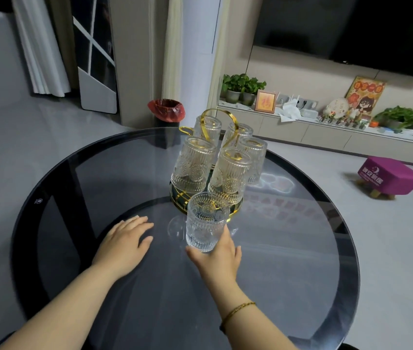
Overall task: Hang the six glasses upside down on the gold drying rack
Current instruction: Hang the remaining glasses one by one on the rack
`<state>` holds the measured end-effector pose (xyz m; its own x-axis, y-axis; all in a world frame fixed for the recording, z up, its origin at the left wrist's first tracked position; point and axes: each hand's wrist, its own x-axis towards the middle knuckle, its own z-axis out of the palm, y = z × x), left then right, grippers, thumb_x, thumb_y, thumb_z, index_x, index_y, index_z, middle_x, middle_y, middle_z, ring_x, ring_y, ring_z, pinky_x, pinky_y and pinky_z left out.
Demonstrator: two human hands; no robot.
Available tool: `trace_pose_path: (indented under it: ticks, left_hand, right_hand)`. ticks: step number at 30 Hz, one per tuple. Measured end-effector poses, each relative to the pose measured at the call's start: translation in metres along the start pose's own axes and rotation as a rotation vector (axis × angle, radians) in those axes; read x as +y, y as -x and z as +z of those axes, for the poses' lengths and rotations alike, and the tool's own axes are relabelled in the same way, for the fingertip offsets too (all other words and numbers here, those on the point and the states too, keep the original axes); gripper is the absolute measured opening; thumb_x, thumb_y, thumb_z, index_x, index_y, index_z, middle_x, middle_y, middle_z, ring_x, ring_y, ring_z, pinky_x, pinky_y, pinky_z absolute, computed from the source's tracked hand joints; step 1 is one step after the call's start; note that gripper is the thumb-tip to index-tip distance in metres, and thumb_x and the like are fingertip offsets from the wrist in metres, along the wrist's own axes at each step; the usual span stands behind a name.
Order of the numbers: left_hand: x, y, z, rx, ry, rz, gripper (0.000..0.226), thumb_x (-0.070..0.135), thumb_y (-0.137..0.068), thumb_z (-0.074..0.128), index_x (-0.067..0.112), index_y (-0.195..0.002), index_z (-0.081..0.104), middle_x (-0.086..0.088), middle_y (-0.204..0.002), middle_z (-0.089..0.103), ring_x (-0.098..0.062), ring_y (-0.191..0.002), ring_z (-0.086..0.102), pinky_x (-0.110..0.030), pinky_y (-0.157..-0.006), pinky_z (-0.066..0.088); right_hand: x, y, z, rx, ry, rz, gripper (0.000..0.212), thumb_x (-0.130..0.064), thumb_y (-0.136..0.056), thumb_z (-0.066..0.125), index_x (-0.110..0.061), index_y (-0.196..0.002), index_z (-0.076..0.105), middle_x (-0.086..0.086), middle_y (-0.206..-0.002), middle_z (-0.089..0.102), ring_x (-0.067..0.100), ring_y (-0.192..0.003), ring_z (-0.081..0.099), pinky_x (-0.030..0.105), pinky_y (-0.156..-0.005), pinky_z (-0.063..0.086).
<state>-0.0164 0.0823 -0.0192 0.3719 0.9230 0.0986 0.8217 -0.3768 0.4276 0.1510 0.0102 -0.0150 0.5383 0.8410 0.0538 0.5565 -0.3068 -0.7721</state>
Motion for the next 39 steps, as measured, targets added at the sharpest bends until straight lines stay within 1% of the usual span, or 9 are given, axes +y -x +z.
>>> trace_pose_path:
  ticks: [8,12,16,20,23,26,31,36,39]
  left_hand:
    - [0.000,0.003,0.000,-0.001,-0.015,-0.005,0.040,0.032,-0.095,0.038,0.025,-0.134,0.040,0.007,-0.149,0.033,-0.009,-0.140,0.020,-0.028,-0.116,0.009]
    - [0.000,0.002,-0.001,-0.004,-0.018,-0.002,0.040,0.032,-0.095,0.038,0.026,-0.134,0.039,0.008,-0.149,0.032,-0.009,-0.140,0.019,-0.027,-0.116,0.009]
    - [-0.002,0.000,-0.002,-0.037,-0.008,-0.010,0.040,0.033,-0.095,0.038,0.027,-0.135,0.037,0.009,-0.150,0.030,-0.009,-0.141,0.017,-0.028,-0.116,0.007]
    - [0.001,-0.007,-0.003,-0.082,-0.006,-0.024,0.043,0.033,-0.096,0.035,0.028,-0.138,0.030,0.009,-0.152,0.024,-0.010,-0.142,0.013,-0.031,-0.117,0.005]
    - [0.009,-0.020,-0.005,-0.118,-0.004,-0.021,0.046,0.032,-0.097,0.033,0.026,-0.141,0.023,0.007,-0.154,0.019,-0.012,-0.143,0.012,-0.032,-0.118,0.006]
    - [0.016,-0.036,-0.008,-0.123,0.032,0.023,0.049,0.029,-0.096,0.035,0.023,-0.143,0.020,0.004,-0.155,0.016,-0.014,-0.142,0.013,-0.032,-0.118,0.009]
    - [0.012,-0.056,-0.007,-0.130,0.073,0.051,0.051,0.029,-0.096,0.036,0.024,-0.143,0.018,0.004,-0.156,0.014,-0.014,-0.142,0.013,-0.034,-0.118,0.010]
    - [0.004,-0.063,0.007,-0.172,-0.009,0.121,0.054,0.034,-0.095,0.032,0.029,-0.144,0.010,0.007,-0.157,0.006,-0.013,-0.144,0.005,-0.037,-0.119,0.004]
    - [0.001,-0.065,0.012,-0.181,-0.047,0.139,0.053,0.036,-0.096,0.026,0.032,-0.144,0.006,0.008,-0.157,0.001,-0.013,-0.144,-0.001,-0.037,-0.117,-0.002]
  right_hand:
    - [-0.003,-0.010,0.012,0.087,-0.067,0.061,0.081,-0.042,-0.058,0.070,-0.019,-0.125,0.032,-0.001,-0.131,0.047,0.016,-0.129,0.033,0.040,-0.113,-0.003]
    - [-0.001,-0.006,0.006,0.053,-0.124,-0.025,0.074,-0.034,-0.054,0.073,-0.018,-0.118,0.039,0.003,-0.120,0.053,0.024,-0.117,0.044,0.045,-0.111,0.023]
    - [0.001,0.007,-0.013,-0.052,-0.371,-0.113,0.057,-0.022,-0.053,0.076,-0.039,-0.094,0.039,-0.016,-0.099,0.053,-0.001,-0.094,0.053,0.005,-0.074,0.041]
    - [-0.011,0.001,-0.051,-0.074,-0.421,-0.208,0.057,-0.018,-0.051,0.077,-0.038,-0.089,0.041,-0.018,-0.096,0.053,-0.017,-0.084,0.052,-0.002,-0.064,0.040]
    - [-0.033,-0.015,-0.087,-0.104,-0.330,-0.301,0.060,-0.017,-0.057,0.077,-0.037,-0.100,0.040,-0.020,-0.101,0.051,-0.007,-0.092,0.052,-0.004,-0.070,0.036]
    - [-0.066,-0.034,-0.120,-0.108,-0.136,-0.351,0.075,-0.029,-0.055,0.078,-0.025,-0.118,0.039,-0.014,-0.109,0.045,0.006,-0.104,0.043,0.017,-0.086,0.034]
    - [-0.131,-0.070,-0.150,-0.160,0.037,-0.481,0.080,-0.048,-0.039,0.071,-0.022,-0.106,0.036,-0.007,-0.097,0.048,0.014,-0.088,0.052,0.018,-0.070,0.044]
    - [-0.180,-0.115,-0.147,-0.142,0.267,-0.598,0.073,-0.030,-0.055,0.075,-0.017,-0.116,0.037,-0.005,-0.103,0.044,0.014,-0.095,0.046,0.022,-0.081,0.041]
    - [-0.204,-0.139,-0.136,-0.120,0.413,-0.671,0.070,-0.029,-0.059,0.075,-0.015,-0.118,0.039,-0.004,-0.104,0.043,0.014,-0.094,0.042,0.022,-0.074,0.037]
